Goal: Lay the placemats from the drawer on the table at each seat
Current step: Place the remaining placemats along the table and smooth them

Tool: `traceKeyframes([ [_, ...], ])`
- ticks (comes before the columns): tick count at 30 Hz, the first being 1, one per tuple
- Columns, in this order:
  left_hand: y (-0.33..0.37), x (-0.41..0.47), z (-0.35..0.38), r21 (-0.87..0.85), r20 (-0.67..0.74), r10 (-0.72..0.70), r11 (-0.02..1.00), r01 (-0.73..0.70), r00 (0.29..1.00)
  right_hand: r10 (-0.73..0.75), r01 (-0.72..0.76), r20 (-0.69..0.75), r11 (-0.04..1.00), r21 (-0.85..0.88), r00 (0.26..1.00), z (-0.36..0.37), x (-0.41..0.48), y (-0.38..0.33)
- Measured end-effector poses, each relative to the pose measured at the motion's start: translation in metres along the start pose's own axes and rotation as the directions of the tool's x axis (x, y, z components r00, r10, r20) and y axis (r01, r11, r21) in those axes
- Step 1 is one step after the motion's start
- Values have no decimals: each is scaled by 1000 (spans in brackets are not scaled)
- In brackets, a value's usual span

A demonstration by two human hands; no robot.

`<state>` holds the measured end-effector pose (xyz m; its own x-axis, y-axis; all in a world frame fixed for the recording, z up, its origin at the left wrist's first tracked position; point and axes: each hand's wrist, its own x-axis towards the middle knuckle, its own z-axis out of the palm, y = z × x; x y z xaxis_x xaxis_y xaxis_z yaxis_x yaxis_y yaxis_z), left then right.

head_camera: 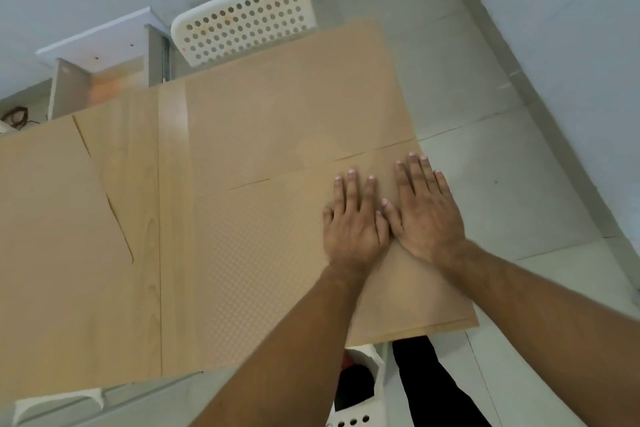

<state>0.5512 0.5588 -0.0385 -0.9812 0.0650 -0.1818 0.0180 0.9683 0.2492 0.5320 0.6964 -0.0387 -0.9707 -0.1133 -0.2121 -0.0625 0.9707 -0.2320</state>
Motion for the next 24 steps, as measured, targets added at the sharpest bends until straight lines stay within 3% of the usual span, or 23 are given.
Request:
traceKeyframes([
  [8,-2,-1,4,16,17,5,1000,-6,1000,-25,25,-36,1000,-17,999,18,-106,-2],
  [16,-1,-46,12,53,-8,58,997,-57,998,-30,27,-40,998,-57,999,25,-109,-2],
  [24,-69,-107,-2,33,48,-80,996,79,996,-1,-3,-88,999,-37,996,26,-111,-5],
])
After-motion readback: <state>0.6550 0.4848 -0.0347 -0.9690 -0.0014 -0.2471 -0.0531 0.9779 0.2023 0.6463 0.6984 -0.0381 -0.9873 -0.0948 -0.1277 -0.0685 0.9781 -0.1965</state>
